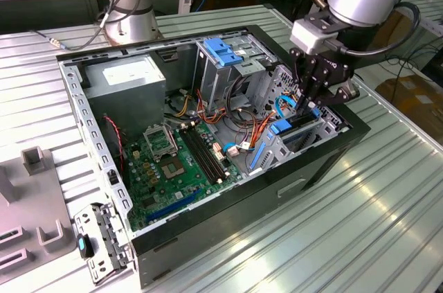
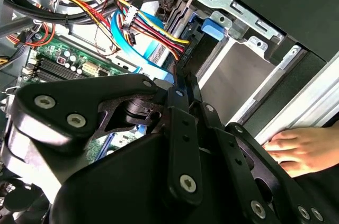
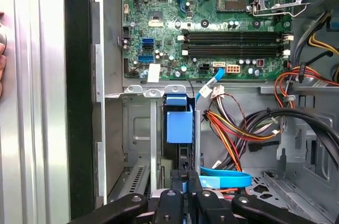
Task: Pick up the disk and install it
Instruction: 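Insert the second disk wire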
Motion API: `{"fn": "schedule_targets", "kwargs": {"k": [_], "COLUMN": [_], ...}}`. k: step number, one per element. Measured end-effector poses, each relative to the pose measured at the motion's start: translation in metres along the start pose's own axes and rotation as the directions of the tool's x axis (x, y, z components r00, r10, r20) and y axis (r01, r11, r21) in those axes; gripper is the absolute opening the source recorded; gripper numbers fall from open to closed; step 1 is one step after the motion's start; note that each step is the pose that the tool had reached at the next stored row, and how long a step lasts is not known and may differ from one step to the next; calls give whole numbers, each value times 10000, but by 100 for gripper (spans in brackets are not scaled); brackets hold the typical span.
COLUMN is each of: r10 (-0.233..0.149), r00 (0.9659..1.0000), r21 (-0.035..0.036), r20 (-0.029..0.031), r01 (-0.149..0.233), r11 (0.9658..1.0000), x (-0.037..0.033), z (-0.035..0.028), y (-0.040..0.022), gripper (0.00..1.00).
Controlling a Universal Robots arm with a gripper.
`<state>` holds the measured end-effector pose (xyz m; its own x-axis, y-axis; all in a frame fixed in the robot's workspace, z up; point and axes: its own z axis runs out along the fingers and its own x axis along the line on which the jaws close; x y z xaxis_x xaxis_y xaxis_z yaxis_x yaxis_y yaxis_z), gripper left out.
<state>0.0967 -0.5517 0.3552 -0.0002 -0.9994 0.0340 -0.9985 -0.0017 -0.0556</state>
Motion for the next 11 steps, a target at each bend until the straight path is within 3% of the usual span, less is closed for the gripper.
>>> {"fn": "schedule_targets", "kwargs": {"k": [3,7,11], "r10": [-4,5,18], "r00": [10000,9998,9990], "r21": [3,6,6], "r20": [52,218,456], "r01": [4,-5,-18], "r11": [10000,10000,10000], "x": [2,9,37], "z": [8,17,24], "y": [0,1,1], "gripper": [16,16,16]}}
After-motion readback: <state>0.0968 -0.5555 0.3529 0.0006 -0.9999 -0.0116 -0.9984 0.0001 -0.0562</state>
